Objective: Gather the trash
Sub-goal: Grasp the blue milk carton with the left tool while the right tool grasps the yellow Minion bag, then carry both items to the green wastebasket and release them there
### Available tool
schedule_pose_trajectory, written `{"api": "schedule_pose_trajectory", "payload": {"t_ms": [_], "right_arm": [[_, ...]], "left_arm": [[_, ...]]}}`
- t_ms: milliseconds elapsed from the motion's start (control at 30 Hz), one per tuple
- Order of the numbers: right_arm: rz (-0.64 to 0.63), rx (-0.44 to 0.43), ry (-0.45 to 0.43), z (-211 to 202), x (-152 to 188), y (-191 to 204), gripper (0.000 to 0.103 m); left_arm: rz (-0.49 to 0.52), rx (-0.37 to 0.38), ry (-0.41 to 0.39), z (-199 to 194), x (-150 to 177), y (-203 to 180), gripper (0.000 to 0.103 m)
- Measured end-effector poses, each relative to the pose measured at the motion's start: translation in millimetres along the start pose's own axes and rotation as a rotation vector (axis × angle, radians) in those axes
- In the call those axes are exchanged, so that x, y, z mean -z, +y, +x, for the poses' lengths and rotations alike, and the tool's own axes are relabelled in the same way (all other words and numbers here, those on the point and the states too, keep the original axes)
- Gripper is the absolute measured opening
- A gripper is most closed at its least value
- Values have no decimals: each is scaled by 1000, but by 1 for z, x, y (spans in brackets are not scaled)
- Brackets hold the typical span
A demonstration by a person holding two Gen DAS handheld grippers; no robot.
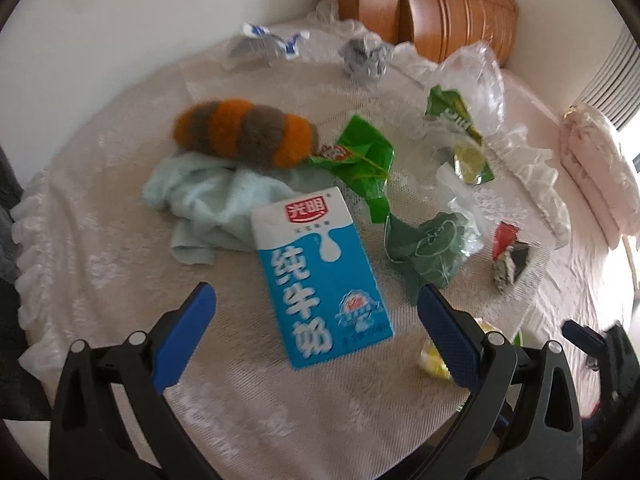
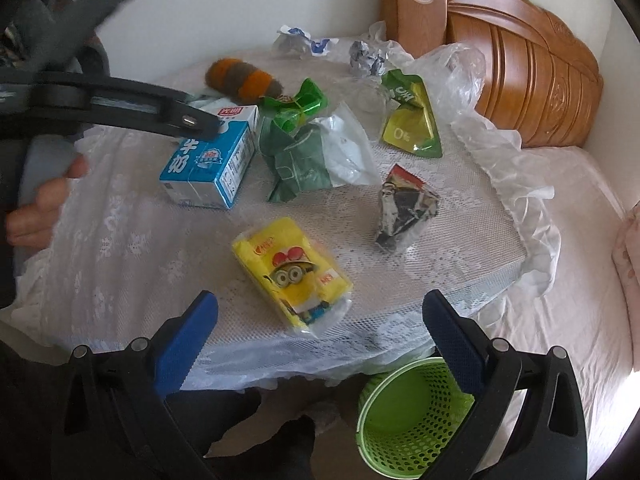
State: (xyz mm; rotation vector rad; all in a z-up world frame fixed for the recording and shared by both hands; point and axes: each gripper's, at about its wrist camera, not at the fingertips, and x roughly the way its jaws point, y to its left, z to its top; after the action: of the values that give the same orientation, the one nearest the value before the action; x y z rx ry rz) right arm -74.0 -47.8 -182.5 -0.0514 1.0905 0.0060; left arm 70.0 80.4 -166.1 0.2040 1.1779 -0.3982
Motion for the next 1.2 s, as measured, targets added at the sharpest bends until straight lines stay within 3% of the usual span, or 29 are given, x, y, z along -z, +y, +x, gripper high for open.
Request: {"api": "schedule_pose_trajectory", "payload": {"t_ms": [300,500,767,900,1067,1133,1200], "right_arm": [[-118,-49,-4,1,-1,-11,101],[-209,-97,33,18,-8,-12,101],[-310,-194,78,28,-19,-5,101],[-400,-191,92,33,-20,12,101],[-415,-151,127,48,-22,21,86],[-398,-150,144,53,-23,22,71],[-377,-151,156,55,-23,22,64]], "left_arm": [[-111,-67,56,40,-12,-10,91],[-126,-111,72,52,-10,-10,66],[-136,-99,48,39,3,-5,64],[-128,-99,8,24,9,-2,64],[-126,-75,-22,5,13,10,63],[-123,-75,-34,-4,17,16,63],[-113,-78,-52,-15,19,22,63]]}}
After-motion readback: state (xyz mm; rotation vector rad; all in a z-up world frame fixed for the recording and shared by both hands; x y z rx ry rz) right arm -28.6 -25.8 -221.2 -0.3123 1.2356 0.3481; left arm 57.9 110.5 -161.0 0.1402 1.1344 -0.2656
